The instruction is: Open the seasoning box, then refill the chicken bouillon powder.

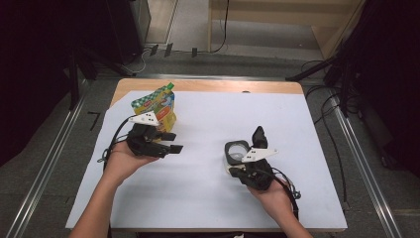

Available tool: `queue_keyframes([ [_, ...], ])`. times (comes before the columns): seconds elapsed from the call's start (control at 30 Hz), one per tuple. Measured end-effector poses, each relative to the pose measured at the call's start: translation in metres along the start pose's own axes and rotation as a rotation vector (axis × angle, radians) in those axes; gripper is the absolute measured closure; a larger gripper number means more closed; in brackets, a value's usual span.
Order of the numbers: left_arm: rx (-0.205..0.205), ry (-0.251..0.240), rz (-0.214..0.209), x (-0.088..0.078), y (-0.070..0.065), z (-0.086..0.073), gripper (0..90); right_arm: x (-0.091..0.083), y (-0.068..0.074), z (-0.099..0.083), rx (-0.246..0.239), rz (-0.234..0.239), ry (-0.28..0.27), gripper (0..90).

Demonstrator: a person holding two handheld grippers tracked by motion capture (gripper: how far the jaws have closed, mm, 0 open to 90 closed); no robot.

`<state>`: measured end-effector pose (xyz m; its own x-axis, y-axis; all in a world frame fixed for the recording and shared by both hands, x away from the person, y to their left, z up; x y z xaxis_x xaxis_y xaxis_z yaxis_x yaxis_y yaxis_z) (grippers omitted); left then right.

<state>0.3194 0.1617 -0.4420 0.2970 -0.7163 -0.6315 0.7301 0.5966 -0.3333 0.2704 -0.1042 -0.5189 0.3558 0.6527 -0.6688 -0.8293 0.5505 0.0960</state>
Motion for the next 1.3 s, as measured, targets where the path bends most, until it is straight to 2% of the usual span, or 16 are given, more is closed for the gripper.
queue_keyframes([
  [0.13,-0.013,-0.003,0.03,-0.013,0.009,-0.007,44.0,0.003,0.0,0.002,-0.001,0.01,0.003,90.0],
  [0.27,-0.044,-0.003,0.072,-0.028,0.023,-0.014,44.3,0.002,0.006,0.005,0.01,0.057,-0.013,85.8],
  [0.4,-0.071,-0.004,0.129,-0.043,0.037,-0.02,44.9,0.004,0.016,0.006,-0.021,0.082,-0.014,79.6],
  [0.53,-0.095,-0.012,0.168,-0.053,0.047,-0.023,45.3,0.009,0.025,0.006,-0.029,0.105,-0.003,74.0],
  [0.67,-0.12,-0.017,0.193,-0.06,0.057,-0.026,46.3,0.013,0.029,0.007,-0.036,0.118,0.001,69.5],
  [0.77,-0.147,-0.024,0.227,-0.065,0.068,-0.029,47.0,0.015,0.031,0.007,-0.036,0.121,0.002,67.5],
  [0.9,-0.16,-0.041,0.251,-0.064,0.079,-0.027,45.8,0.017,0.031,0.008,-0.042,0.125,-0.003,65.0],
  [0.97,-0.165,-0.061,0.242,-0.062,0.084,-0.022,45.6,0.017,0.032,0.008,-0.046,0.122,-0.006,63.5],
  [1.1,-0.152,-0.061,0.231,-0.053,0.088,-0.012,45.2,0.018,0.033,0.011,-0.048,0.13,-0.001,61.8],
  [1.2,-0.152,-0.085,0.222,-0.047,0.09,-0.002,45.2,0.019,0.033,0.015,-0.046,0.132,-0.001,60.7],
  [1.3,-0.153,-0.108,0.223,-0.042,0.091,0.005,45.9,0.021,0.035,0.018,-0.065,0.129,0.008,59.9],
])
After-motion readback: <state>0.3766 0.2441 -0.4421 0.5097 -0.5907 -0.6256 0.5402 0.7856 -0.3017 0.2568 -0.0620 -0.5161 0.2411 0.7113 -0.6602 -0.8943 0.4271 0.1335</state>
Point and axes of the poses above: each handheld gripper's, and its own axes: x roughly forward along the jaws, z roughly out of its top, y roughly to its left, the point moved 6 cm from there along x, roughly forward along the jaws, and after that the axes turned 8 degrees about -x, right-handed, at the moved point
